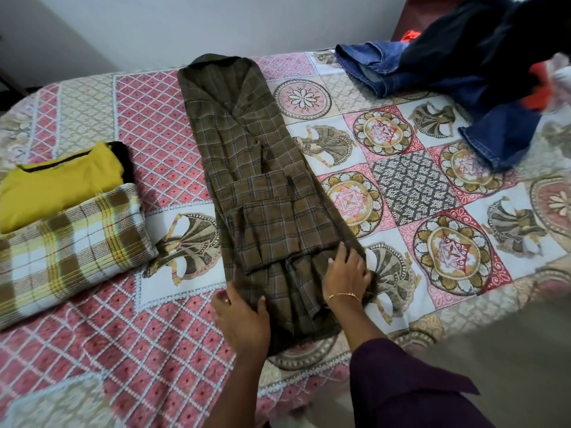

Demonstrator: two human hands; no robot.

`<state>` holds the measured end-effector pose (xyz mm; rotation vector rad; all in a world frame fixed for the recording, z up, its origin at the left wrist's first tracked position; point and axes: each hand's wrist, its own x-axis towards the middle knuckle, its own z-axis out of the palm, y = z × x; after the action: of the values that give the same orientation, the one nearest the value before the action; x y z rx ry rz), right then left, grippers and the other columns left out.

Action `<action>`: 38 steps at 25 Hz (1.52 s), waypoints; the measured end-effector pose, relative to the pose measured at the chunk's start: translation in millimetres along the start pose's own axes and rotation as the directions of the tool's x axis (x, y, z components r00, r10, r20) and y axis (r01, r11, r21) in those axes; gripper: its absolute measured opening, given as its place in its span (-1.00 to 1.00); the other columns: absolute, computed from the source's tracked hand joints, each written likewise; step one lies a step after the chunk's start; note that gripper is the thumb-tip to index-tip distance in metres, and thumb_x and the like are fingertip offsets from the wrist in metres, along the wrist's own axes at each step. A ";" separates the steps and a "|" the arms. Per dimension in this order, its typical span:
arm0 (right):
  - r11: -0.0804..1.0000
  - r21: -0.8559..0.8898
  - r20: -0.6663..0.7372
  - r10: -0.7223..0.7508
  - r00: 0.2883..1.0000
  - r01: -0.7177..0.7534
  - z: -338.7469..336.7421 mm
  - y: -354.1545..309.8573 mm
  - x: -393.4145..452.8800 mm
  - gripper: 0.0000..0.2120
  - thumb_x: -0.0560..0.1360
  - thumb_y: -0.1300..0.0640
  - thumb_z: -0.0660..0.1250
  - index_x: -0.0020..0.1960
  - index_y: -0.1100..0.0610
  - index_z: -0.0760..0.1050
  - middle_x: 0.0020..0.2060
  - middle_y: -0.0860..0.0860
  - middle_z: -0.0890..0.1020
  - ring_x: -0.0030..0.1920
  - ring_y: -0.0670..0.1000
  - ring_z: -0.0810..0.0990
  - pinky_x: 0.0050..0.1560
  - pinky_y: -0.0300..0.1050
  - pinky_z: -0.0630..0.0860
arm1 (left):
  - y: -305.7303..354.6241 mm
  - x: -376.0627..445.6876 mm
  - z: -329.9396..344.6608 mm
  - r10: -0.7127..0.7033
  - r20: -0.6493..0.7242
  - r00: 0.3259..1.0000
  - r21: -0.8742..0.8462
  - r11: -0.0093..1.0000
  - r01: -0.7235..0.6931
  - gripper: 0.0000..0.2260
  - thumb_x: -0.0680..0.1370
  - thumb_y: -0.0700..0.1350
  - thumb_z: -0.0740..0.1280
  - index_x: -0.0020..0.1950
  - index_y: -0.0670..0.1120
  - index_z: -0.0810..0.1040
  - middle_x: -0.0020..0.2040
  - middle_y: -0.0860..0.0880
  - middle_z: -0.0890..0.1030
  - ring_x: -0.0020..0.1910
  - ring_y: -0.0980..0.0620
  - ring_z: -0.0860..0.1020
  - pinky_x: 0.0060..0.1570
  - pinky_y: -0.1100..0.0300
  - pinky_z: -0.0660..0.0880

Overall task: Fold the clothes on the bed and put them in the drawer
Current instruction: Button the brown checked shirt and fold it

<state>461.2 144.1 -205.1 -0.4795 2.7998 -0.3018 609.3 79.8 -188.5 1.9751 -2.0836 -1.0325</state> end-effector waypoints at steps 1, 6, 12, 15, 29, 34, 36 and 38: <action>0.998 -0.066 0.022 0.026 0.999 -0.025 -3.0 9.4 -4.3 -0.53 0.62 0.01 0.07 0.48 0.14 0.15 0.42 0.12 0.26 0.40 0.16 0.24 0.31 0.13 0.22 | -1.1 -5.6 -1.2 -0.032 0.010 0.999 -0.059 0.998 0.032 -0.37 0.46 -0.09 0.44 0.43 -0.21 0.24 0.33 -0.26 0.29 0.20 -0.29 0.41 0.09 -0.07 0.43; 0.992 0.096 -0.067 0.092 0.993 -0.086 -14.4 38.7 -17.0 -0.67 0.54 0.20 0.15 0.27 0.28 0.42 0.24 0.19 0.47 0.23 0.21 0.36 0.15 0.03 0.32 | -15.9 -20.2 6.0 -0.220 0.239 0.946 -0.607 0.726 0.322 -0.63 0.43 -0.18 0.47 0.17 -0.21 0.48 0.10 -0.19 0.60 0.02 -0.15 0.58 -0.01 0.03 0.53; 0.997 0.072 0.025 0.005 1.000 -0.007 -28.9 69.6 -18.1 -0.54 0.46 0.33 0.24 0.29 -0.02 0.48 0.24 0.04 0.50 0.22 0.17 0.33 0.14 -0.06 0.30 | -3.3 -40.7 -6.3 -0.172 0.470 0.866 -0.766 0.408 0.497 -0.75 0.52 -0.42 0.17 0.15 -0.20 0.42 -0.06 -0.15 0.54 -0.15 -0.05 0.51 -0.22 0.11 0.49; 0.983 0.183 0.148 -0.031 0.989 0.003 -17.1 69.8 -20.7 -0.52 0.48 0.29 0.24 0.37 0.01 0.41 0.25 0.09 0.49 0.27 0.18 0.36 0.24 0.00 0.35 | -4.2 -44.8 -3.9 -0.139 0.487 0.862 -0.808 0.303 0.505 -0.69 0.56 -0.41 0.13 0.27 -0.20 0.39 -0.06 -0.14 0.56 -0.17 -0.05 0.54 -0.33 0.17 0.53; 0.394 0.831 0.079 0.616 0.784 -0.393 -23.0 66.1 -28.7 -0.77 0.55 0.05 0.21 0.15 0.11 0.46 0.07 0.14 0.60 0.08 0.23 0.56 0.07 0.06 0.50 | -19.7 -56.5 17.1 -0.375 0.083 0.923 -0.690 0.647 0.325 -0.42 0.45 -0.25 0.44 0.36 -0.19 0.21 0.28 -0.29 0.43 0.20 -0.24 0.48 0.23 -0.11 0.45; 0.276 0.819 0.308 0.529 0.791 -0.503 -7.0 54.2 -33.9 -0.22 0.34 0.03 0.52 0.40 0.27 0.23 0.32 0.21 0.42 0.21 0.21 0.51 0.14 0.02 0.53 | -20.7 -56.7 23.1 -0.470 0.236 0.850 -0.852 0.320 0.414 -0.48 0.43 -0.06 0.48 0.31 -0.17 0.37 0.27 -0.14 0.49 0.19 -0.14 0.51 0.22 -0.14 0.46; 0.093 0.845 0.388 0.570 0.724 -0.526 -14.0 53.0 -32.0 -0.35 0.38 0.22 0.48 0.35 0.28 0.24 0.23 0.22 0.45 -0.08 0.17 0.58 -0.28 -0.09 0.61 | -17.4 -56.7 19.9 -0.504 0.266 0.822 -0.849 0.281 0.447 -0.64 0.43 -0.15 0.47 0.17 -0.16 0.48 0.20 -0.18 0.56 0.09 -0.18 0.57 0.11 -0.22 0.50; -0.064 0.885 0.401 0.605 0.687 -0.460 -27.1 45.1 -26.4 -0.42 0.44 0.31 0.38 0.36 0.22 0.19 0.15 0.17 0.43 -0.24 0.07 0.55 -0.38 -0.16 0.56 | -3.2 -53.2 9.3 -0.506 0.208 0.837 -0.845 0.338 0.414 -0.61 0.44 -0.25 0.45 0.22 -0.20 0.43 0.19 -0.19 0.54 0.06 -0.17 0.56 0.11 -0.15 0.51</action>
<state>463.4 199.2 -184.6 1.0149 1.8905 -1.7578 615.9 132.3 -177.4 1.8949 -0.5402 -1.5988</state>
